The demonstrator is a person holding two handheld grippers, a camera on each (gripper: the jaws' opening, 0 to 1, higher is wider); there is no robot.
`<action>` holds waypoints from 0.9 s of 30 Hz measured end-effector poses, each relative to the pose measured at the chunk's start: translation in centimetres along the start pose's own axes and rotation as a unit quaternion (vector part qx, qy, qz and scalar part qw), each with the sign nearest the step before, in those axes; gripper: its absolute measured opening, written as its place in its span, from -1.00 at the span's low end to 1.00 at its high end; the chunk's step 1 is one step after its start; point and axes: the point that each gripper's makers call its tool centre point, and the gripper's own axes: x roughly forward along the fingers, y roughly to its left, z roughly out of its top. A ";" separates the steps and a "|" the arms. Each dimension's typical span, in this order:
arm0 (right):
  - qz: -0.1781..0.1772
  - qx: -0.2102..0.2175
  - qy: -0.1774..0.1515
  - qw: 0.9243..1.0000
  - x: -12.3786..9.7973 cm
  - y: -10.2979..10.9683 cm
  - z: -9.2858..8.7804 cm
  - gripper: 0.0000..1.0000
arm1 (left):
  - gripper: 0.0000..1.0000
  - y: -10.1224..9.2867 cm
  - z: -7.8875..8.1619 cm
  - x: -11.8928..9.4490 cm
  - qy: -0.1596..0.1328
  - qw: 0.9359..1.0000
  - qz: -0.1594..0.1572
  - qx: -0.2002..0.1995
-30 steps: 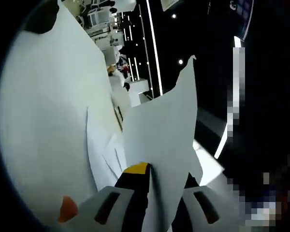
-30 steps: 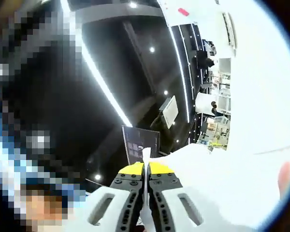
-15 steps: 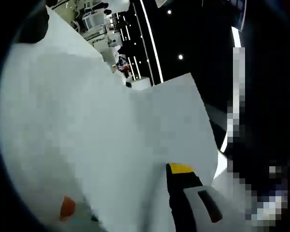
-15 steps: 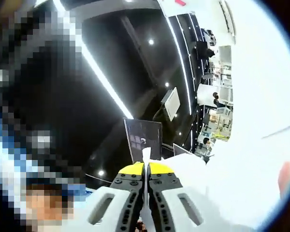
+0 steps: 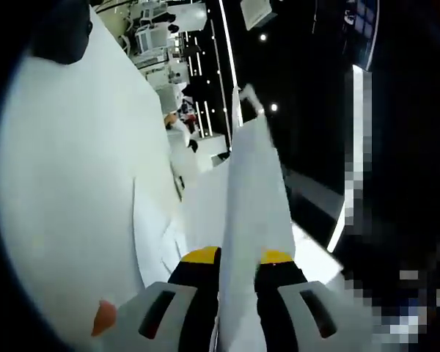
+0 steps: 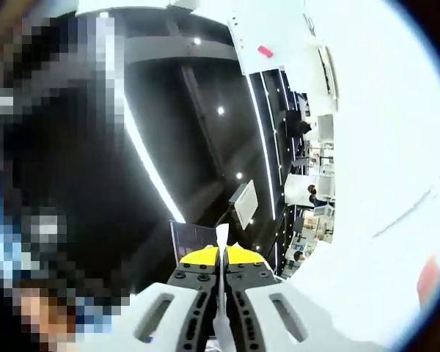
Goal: Organize the stack of printing papers by aligning and flattening the scattered papers on the table
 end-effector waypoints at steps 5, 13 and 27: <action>-0.011 -0.018 -0.022 1.000 -0.6 0.1 -0.5 -1.00 | -0.59 0.2 0.7 0.1 -0.011 1.000 0.000 -0.002; -0.019 -0.034 -0.138 0.990 -3.5 0.6 2.1 -1.00 | -0.61 0.3 1.0 0.2 -0.020 1.000 0.000 -0.004; -0.053 -0.044 -0.173 0.982 -3.8 -0.6 1.8 -1.00 | -0.61 -0.3 0.4 0.4 -0.025 1.000 -0.008 -0.012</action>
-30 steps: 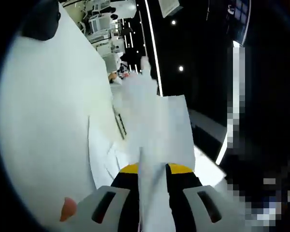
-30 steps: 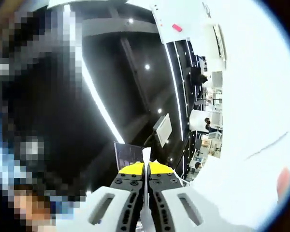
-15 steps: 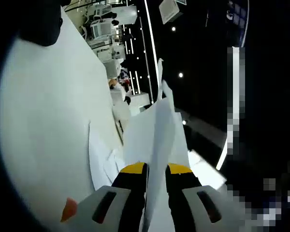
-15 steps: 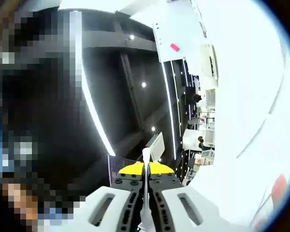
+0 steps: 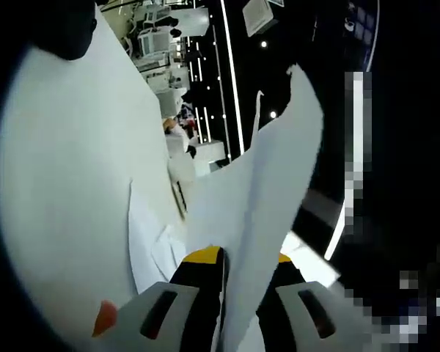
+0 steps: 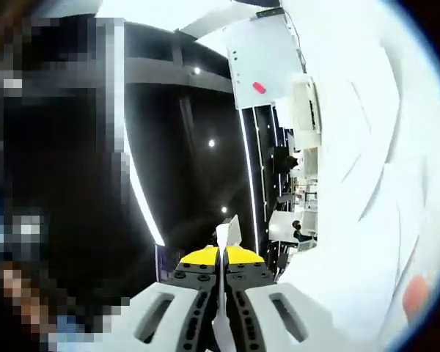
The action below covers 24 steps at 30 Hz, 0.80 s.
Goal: Organize the stack of printing papers by aligning and flattening the scattered papers on the table
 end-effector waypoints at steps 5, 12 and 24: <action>-0.005 -0.010 -0.009 1.000 0.0 0.1 -0.5 -1.00 | -0.61 0.0 -0.1 0.0 -0.001 1.000 0.001 -0.003; -0.008 -0.008 -0.002 1.000 -0.2 0.1 -1.2 -1.00 | -0.63 -0.1 0.2 0.1 -0.009 1.000 -0.001 -0.003; -0.013 0.009 -0.004 1.000 -0.6 0.0 -1.5 -1.00 | -0.84 -0.2 0.2 0.5 -0.010 1.000 -0.001 0.008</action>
